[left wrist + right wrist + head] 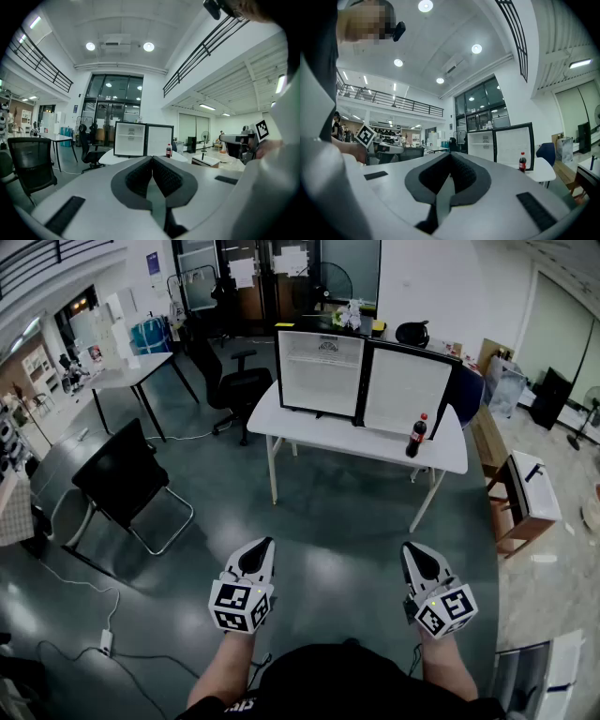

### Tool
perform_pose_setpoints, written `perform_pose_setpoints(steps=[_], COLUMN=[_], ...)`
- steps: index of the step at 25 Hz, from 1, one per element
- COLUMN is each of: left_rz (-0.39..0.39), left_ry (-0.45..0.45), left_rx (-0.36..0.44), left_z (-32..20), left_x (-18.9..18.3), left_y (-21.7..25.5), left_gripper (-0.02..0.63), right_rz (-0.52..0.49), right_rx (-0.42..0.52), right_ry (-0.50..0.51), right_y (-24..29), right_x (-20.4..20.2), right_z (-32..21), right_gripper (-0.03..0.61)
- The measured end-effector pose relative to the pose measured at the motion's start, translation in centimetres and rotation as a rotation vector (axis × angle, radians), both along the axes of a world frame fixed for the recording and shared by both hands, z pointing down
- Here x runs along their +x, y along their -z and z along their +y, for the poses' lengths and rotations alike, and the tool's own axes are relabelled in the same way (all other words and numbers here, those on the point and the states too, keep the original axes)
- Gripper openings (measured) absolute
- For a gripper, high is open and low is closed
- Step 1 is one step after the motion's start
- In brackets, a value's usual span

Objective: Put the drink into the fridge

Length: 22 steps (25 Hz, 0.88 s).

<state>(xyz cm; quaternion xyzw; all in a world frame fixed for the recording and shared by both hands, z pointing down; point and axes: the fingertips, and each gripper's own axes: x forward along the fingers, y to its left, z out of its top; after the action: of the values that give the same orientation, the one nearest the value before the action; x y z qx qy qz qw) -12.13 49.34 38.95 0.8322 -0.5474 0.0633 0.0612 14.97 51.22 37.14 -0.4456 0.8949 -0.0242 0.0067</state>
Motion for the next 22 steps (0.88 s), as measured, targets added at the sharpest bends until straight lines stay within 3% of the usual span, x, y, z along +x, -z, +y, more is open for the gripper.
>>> perform_pose_setpoints(steps=[15,22], left_rz=[-0.037,-0.055], left_ry=[0.025,0.005], left_rx=[-0.008,-0.005], left_z=[-1.9,-4.7], left_x=[4.8,9.8], left_y=[-0.1,0.1], left_gripper=[0.018,0.018], right_rz=[-0.012,0.012], right_rx=[0.007,0.009], right_ry=[0.072,0.126], right_y=[0.1,-0.1], right_x=[2.1,5.3], right_z=[-2.2,-3.5], right_gripper=[0.012,0.014])
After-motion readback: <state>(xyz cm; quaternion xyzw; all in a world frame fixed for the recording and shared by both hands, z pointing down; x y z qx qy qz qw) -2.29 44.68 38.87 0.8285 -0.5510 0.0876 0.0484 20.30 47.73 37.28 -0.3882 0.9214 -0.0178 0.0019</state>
